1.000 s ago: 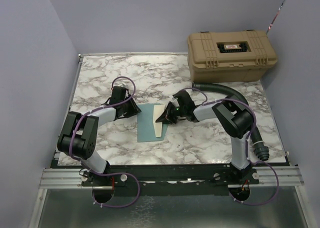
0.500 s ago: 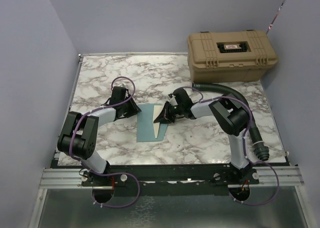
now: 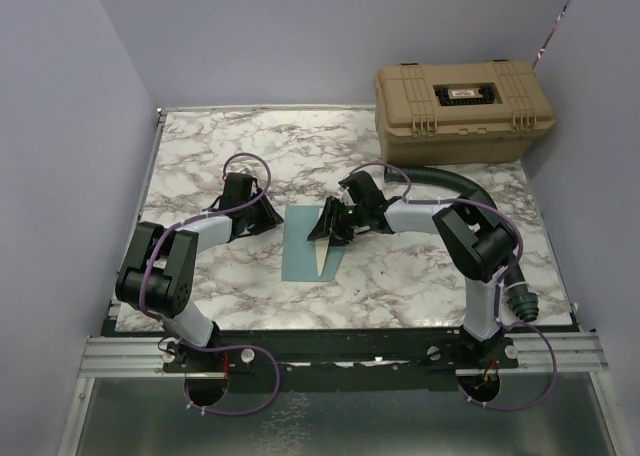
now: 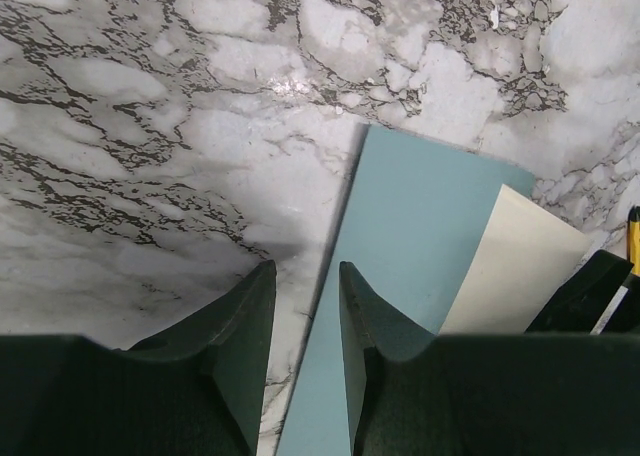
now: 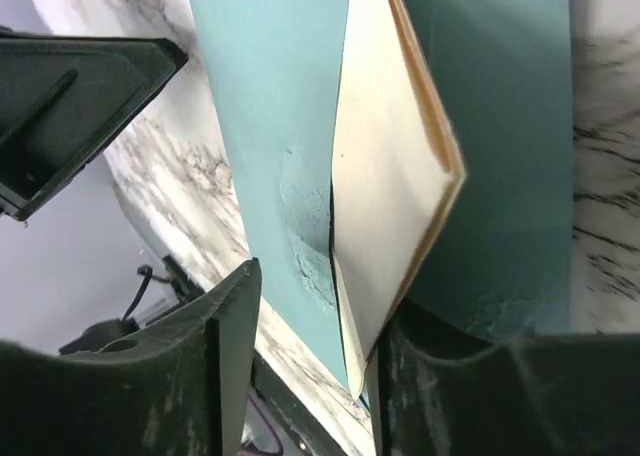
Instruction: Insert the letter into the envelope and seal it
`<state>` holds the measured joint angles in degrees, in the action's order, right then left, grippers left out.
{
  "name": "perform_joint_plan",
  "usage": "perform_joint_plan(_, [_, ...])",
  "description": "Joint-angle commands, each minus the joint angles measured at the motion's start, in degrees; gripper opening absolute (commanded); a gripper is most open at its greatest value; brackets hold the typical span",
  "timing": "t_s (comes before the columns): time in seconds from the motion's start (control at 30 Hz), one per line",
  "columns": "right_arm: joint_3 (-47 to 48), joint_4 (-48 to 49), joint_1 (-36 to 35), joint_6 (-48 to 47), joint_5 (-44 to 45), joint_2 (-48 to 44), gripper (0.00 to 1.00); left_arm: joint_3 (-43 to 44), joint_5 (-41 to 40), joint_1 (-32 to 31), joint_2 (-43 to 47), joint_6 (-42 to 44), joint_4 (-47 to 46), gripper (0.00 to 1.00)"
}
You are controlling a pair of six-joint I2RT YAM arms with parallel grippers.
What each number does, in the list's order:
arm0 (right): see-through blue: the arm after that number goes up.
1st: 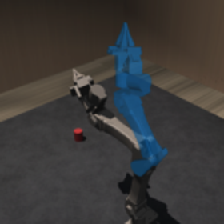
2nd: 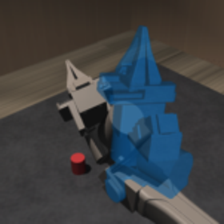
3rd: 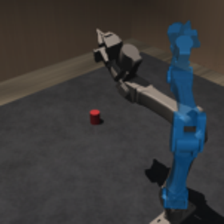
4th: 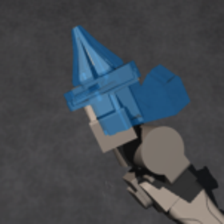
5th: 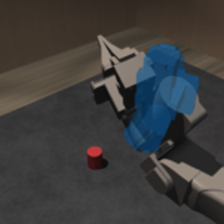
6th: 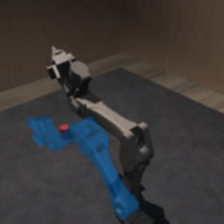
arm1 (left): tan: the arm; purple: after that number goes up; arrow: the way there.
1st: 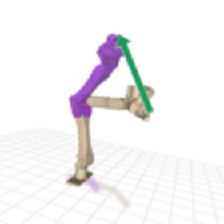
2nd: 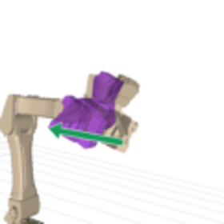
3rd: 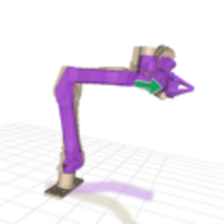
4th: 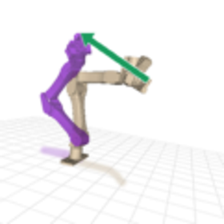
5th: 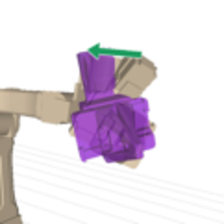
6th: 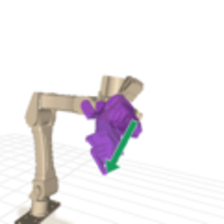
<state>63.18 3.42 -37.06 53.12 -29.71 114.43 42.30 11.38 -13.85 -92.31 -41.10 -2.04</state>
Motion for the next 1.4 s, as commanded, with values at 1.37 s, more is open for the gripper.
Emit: perform_joint_plan(1.37, [0.52,-9.31,0.24,-5.80,9.92,-2.11,0.52,-3.97,13.44,-9.49,-4.85,-3.16,4.00,0.06])
